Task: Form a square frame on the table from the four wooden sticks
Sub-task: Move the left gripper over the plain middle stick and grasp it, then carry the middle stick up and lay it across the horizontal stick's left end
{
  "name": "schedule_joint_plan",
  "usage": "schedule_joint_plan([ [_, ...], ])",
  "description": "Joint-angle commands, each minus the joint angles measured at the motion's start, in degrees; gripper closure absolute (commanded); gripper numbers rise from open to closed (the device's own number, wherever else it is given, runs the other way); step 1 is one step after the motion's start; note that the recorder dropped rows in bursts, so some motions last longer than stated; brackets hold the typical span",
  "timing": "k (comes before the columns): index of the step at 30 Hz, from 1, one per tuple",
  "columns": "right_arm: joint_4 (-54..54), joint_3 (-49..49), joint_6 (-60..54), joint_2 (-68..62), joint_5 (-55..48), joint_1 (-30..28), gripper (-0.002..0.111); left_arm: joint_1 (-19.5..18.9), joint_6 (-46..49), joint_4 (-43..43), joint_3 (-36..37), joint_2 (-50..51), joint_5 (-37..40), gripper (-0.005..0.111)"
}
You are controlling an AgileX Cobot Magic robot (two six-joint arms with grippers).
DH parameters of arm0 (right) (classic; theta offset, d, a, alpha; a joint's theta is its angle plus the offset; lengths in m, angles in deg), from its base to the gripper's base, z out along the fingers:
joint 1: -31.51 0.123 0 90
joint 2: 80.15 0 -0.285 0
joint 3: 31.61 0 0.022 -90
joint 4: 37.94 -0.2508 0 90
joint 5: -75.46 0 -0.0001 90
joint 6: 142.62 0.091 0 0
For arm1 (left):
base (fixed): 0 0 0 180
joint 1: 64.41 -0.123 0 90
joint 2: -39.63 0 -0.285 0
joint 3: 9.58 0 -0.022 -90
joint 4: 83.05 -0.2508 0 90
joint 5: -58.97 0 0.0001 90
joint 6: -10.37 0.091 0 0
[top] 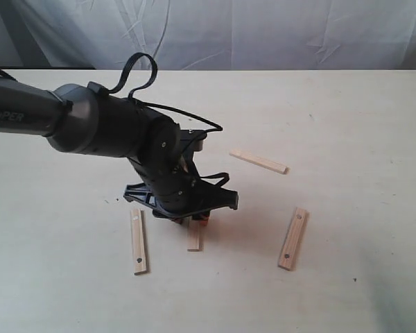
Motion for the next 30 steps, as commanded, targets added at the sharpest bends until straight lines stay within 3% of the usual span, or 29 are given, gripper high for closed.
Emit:
schedule_joint_plan([
  [1, 0.0, -0.1, -0.2, 0.4, 0.6, -0.3, 0.108, 0.3, -0.2, -1.6, 0.0, 0.9, 0.1, 0.066],
  [9, 0.0, -0.1, -0.2, 0.4, 0.6, -0.3, 0.108, 0.3, -0.2, -6.8, 0.0, 0.9, 0.9, 0.106],
  [14, 0.0, -0.1, -0.2, 0.4, 0.5, -0.3, 0.108, 0.3, 2.2, -7.4, -3.6, 0.4, 2.1, 0.107],
  [20, 0.0, -0.1, -0.2, 0.4, 0.5, -0.3, 0.108, 0.2, 8.2, -9.6, -15.0, -0.1, 3.8, 0.107],
  [30, 0.0, -0.1, -0.2, 0.4, 0.5, -0.3, 0.108, 0.0, 11.5, -13.4, -30.9, 11.1, 11.4, 0.107],
])
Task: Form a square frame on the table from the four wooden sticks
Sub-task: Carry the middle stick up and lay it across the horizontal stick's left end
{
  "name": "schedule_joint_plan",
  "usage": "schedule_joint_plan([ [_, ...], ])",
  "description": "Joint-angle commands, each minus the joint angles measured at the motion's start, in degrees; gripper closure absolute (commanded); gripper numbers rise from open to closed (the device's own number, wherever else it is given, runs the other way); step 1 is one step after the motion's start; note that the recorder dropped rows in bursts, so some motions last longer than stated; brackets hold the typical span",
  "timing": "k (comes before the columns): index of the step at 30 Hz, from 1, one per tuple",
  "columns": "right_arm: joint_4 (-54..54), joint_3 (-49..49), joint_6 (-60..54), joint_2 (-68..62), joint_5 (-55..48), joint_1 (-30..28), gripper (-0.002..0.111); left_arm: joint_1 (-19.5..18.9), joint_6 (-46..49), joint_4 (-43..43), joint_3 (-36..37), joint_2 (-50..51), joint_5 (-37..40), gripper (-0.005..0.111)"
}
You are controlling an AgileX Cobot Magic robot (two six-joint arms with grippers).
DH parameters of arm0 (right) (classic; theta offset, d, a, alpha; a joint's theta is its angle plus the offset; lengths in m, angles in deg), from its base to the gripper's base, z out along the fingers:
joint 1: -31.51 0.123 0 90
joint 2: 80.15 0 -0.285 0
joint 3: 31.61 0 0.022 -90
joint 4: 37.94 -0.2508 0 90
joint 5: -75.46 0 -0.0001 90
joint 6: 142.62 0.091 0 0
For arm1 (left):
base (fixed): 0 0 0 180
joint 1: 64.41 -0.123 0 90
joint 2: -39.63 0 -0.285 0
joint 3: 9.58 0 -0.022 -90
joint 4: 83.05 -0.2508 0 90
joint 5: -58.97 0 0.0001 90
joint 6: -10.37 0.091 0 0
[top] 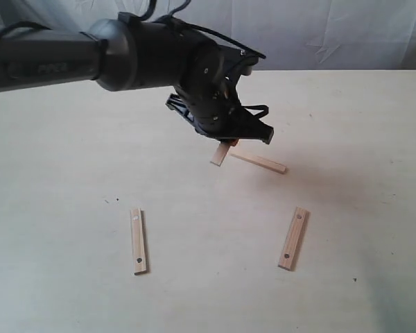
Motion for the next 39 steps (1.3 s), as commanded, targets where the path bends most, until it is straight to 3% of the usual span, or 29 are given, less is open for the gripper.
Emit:
schedule_joint_plan([
  [1, 0.0, -0.1, -0.2, 0.4, 0.5, -0.3, 0.108, -0.1, 2.0, -0.7, -4.8, 6.0, 3.6, 0.107],
  [17, 0.0, -0.1, -0.2, 0.4, 0.6, -0.3, 0.108, -0.1, 6.0, -0.8, -7.8, 9.8, -0.1, 0.107],
  [27, 0.0, -0.1, -0.2, 0.4, 0.5, -0.3, 0.108, -0.1, 5.9, -1.3, -7.7, 11.1, 1.8, 0.106],
  [30, 0.0, -0.1, -0.2, 0.4, 0.5, -0.3, 0.108, -0.1, 5.8, -1.3, -7.7, 11.2, 2.1, 0.097],
  [35, 0.0, -0.1, -0.2, 0.4, 0.5, -0.3, 0.108, -0.1, 5.5, -1.3, -7.7, 11.2, 2.9, 0.072],
  [39, 0.0, -0.1, -0.2, 0.4, 0.5, -0.3, 0.108, -0.1, 5.4, -1.3, -7.7, 11.2, 3.6, 0.070],
])
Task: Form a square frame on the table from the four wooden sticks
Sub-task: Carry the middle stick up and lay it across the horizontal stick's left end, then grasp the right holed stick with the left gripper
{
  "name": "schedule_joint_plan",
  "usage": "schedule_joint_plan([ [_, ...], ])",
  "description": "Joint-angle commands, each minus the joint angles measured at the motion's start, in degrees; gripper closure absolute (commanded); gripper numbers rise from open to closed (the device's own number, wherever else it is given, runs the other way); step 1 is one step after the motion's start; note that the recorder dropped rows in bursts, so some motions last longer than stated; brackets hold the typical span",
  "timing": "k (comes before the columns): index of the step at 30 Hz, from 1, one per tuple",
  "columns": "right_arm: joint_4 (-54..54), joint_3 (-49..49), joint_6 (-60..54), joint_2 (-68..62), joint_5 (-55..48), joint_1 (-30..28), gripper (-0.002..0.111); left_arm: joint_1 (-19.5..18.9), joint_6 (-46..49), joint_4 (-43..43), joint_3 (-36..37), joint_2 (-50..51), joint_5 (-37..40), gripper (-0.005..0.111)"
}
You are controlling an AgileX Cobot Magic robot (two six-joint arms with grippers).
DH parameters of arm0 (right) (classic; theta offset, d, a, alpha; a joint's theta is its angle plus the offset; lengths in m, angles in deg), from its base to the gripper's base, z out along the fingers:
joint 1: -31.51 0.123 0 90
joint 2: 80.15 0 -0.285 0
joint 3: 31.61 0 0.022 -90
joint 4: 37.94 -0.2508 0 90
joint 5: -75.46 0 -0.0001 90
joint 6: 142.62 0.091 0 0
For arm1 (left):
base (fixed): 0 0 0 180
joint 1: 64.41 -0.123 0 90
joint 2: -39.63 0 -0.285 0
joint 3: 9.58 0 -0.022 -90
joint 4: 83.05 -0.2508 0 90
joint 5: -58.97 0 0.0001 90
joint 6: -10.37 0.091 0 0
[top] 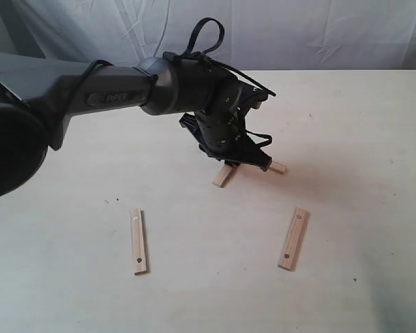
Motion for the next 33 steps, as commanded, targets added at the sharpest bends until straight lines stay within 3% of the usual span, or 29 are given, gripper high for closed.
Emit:
schedule_joint_plan([
  [1, 0.0, -0.1, -0.2, 0.4, 0.5, -0.3, 0.108, -0.1, -0.4, -0.4, -0.8, -0.2, 2.1, 0.070],
  [7, 0.0, -0.1, -0.2, 0.4, 0.6, -0.3, 0.108, 1.4, -0.3, 2.1, -5.6, -3.9, 13.0, 0.070],
  [11, 0.0, -0.1, -0.2, 0.4, 0.6, -0.3, 0.108, 8.4, -0.6, 2.4, -5.5, -4.0, 16.2, 0.070],
  [16, 0.0, -0.1, -0.2, 0.4, 0.6, -0.3, 0.108, 17.8, -10.1, -0.9, -5.5, -3.3, 14.0, 0.066],
  [21, 0.0, -0.1, -0.2, 0.4, 0.6, -0.3, 0.108, 19.5, -12.4, -1.6, -5.5, -1.7, 13.7, 0.047],
  [33, -0.3, -0.1, -0.2, 0.4, 0.5, -0.3, 0.108, 19.5, -13.1, 2.4, -5.5, 3.5, 12.3, 0.047],
])
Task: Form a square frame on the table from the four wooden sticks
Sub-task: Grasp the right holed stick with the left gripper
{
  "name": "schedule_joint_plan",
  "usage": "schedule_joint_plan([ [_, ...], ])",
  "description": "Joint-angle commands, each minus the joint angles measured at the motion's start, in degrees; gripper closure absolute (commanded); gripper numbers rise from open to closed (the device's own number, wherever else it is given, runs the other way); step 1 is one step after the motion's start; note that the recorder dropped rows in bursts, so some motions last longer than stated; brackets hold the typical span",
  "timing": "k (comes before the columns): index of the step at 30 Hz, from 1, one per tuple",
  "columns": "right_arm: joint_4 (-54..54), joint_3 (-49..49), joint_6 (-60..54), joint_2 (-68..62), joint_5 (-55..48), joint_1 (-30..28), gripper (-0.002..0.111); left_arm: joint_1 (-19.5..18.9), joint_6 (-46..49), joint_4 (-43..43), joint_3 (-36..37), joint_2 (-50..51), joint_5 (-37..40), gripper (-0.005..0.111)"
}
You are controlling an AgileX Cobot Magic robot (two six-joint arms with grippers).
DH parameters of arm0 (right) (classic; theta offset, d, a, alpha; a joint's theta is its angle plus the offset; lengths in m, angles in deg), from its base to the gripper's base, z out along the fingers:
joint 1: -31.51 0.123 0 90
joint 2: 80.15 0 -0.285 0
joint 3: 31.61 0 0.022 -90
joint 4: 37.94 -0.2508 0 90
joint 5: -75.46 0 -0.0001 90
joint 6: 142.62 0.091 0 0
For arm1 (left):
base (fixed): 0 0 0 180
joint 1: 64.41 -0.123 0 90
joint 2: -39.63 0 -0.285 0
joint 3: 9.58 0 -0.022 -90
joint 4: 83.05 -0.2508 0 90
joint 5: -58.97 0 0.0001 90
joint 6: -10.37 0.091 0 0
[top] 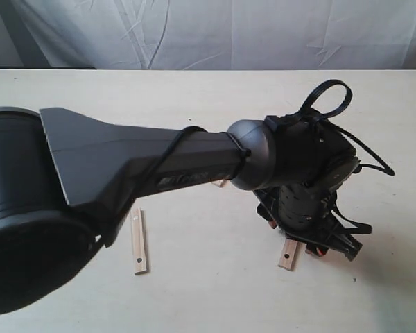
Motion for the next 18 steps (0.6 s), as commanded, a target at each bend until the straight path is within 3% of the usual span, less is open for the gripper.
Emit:
schedule_joint_plan([
  [1, -0.1, -0.1, -0.2, 0.4, 0.5, -0.3, 0.108, 0.3, -0.5, 1.7, -0.2, 1.4, -0.5, 0.047],
  [3, -0.1, -0.1, -0.2, 0.4, 0.5, -0.3, 0.108, 0.3, -0.5, 1.8, -0.2, 1.4, -0.8, 0.050],
  [12, -0.1, -0.1, -0.2, 0.4, 0.5, -0.3, 0.108, 0.3, -0.5, 1.3, -0.2, 1.4, -1.7, 0.105],
  [18, -0.2, -0.1, -0.2, 0.4, 0.6, -0.3, 0.108, -0.9, 0.9, -6.7, -1.6, -1.7, -1.7, 0.107],
])
